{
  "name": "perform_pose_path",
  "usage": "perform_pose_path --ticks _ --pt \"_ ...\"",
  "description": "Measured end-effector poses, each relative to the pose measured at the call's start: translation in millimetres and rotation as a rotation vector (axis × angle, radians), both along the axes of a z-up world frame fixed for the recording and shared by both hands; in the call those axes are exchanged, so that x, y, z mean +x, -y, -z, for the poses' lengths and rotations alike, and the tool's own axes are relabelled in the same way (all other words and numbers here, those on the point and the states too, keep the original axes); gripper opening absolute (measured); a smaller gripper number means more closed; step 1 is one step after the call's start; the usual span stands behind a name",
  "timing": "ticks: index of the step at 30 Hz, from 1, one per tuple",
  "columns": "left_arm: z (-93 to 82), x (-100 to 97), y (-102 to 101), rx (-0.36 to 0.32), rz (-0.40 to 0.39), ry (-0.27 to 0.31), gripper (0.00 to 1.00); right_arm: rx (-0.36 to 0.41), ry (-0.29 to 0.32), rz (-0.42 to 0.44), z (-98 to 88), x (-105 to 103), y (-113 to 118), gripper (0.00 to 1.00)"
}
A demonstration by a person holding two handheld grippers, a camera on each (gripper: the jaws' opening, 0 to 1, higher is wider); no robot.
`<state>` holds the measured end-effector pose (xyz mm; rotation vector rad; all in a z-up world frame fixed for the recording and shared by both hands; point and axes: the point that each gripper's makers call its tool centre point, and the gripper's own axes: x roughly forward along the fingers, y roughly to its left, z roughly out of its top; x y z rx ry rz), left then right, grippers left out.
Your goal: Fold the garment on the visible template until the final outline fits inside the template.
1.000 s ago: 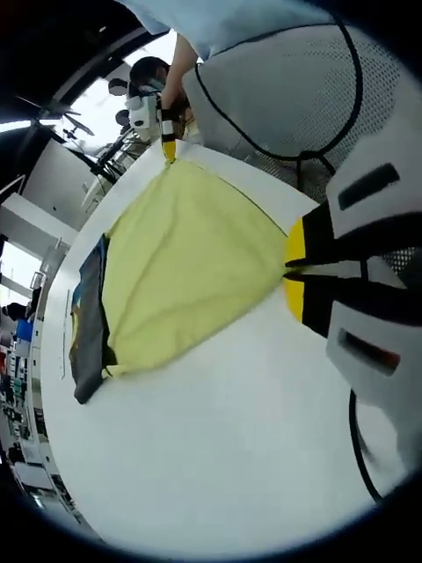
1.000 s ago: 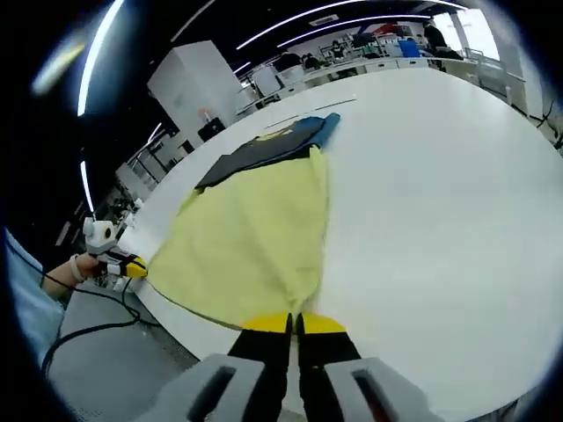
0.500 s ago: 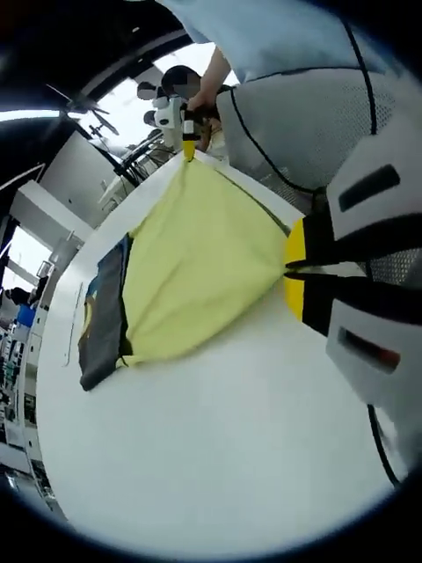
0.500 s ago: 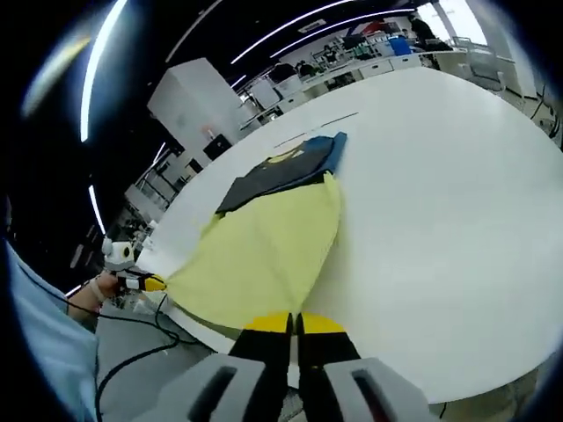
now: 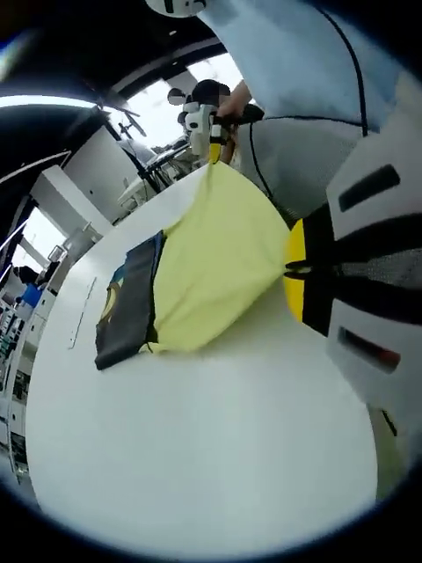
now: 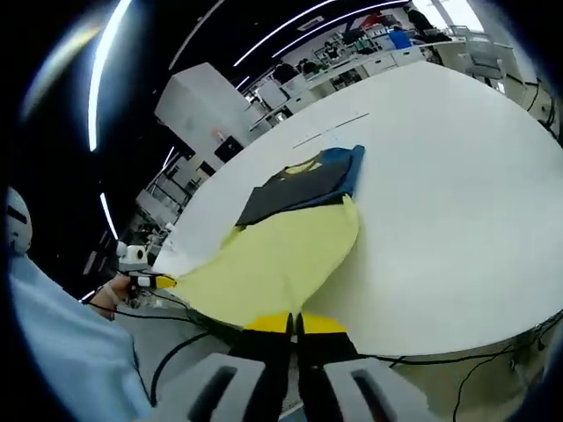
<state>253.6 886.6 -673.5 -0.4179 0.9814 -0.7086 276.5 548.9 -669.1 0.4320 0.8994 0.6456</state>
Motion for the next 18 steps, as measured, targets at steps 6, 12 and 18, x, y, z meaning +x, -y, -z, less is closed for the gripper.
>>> perform_pose_path --ticks 6,12,18 --pt "-13.8 -19.1 5.5 -0.014 0.015 -0.044 0.0 0.01 -0.026 0.016 -13.1 -15.5 6.6 0.0" --pt "-14.1 -19.0 9.1 -0.06 -0.003 -0.075 0.0 0.039 -0.057 0.035 -13.2 -16.8 6.8 0.0" --pt "-10.9 9.0 7.8 -0.081 -0.03 -0.051 0.0 0.086 -0.064 0.083 -7.3 4.0 0.8 0.0"
